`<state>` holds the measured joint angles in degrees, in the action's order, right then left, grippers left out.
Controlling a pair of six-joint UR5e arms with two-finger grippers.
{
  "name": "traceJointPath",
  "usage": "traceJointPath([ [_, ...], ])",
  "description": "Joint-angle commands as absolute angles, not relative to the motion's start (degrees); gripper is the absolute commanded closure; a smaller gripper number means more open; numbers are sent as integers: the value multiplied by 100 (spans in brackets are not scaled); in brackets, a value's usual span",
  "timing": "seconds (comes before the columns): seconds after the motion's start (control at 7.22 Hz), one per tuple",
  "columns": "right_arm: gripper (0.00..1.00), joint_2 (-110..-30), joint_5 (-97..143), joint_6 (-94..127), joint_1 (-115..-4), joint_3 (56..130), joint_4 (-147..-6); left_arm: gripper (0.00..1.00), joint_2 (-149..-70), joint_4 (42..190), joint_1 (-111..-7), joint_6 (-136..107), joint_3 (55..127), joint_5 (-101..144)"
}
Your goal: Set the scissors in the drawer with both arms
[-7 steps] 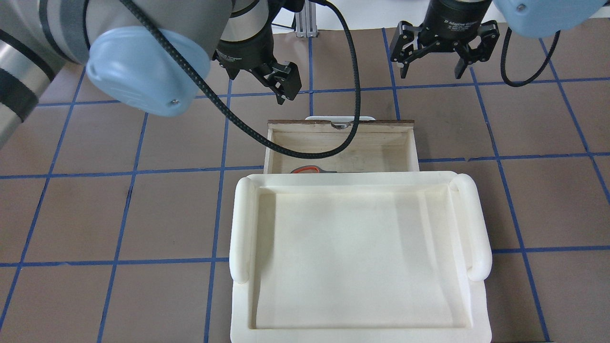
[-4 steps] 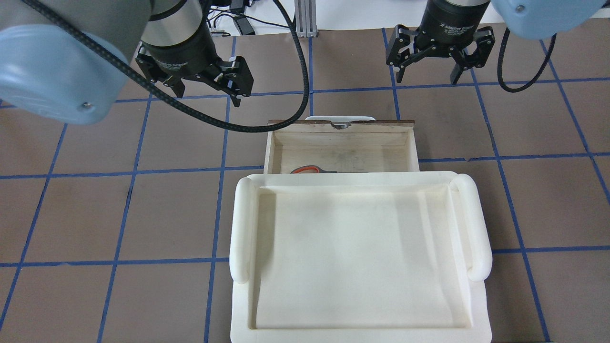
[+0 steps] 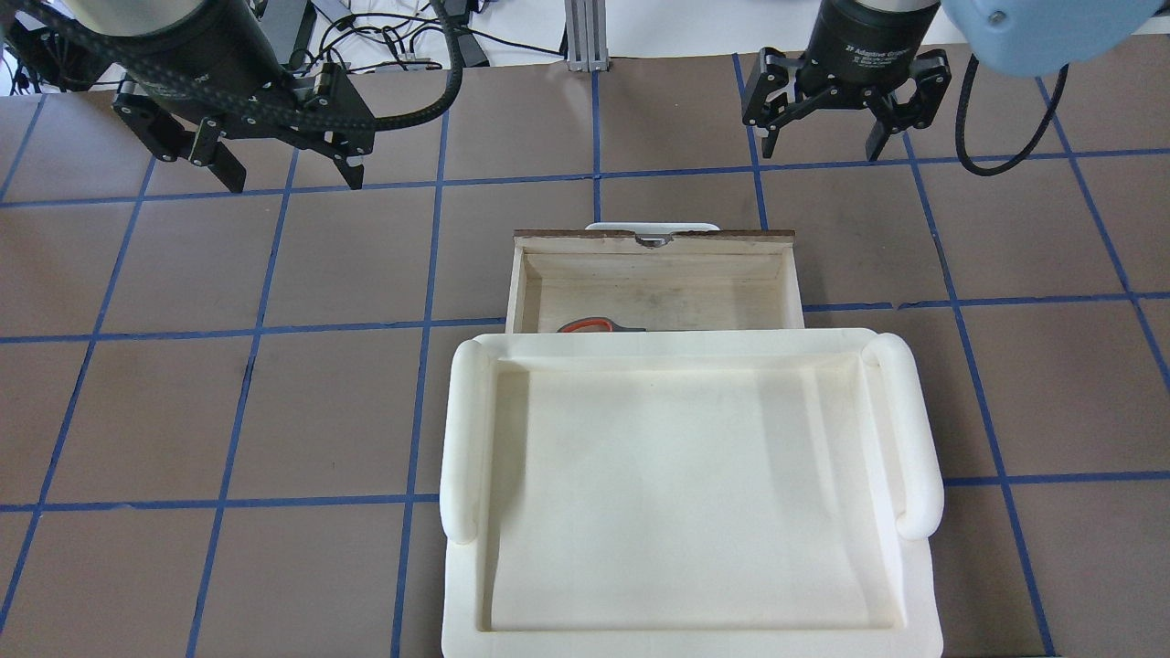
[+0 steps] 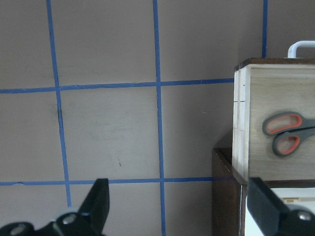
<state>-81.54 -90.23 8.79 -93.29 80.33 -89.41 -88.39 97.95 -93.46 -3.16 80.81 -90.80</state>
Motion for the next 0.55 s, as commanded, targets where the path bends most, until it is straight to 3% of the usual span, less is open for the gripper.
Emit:
traceJointPath([
  [0.0, 0, -8147, -9026, 879, -9334, 8042, -8930, 0, -8745, 9661, -9325, -247, 8348, -9070],
  [0.42, 0, -8147, -9026, 879, -9334, 8042, -8930, 0, -8798, 9167, -9343, -255, 8420, -9044],
])
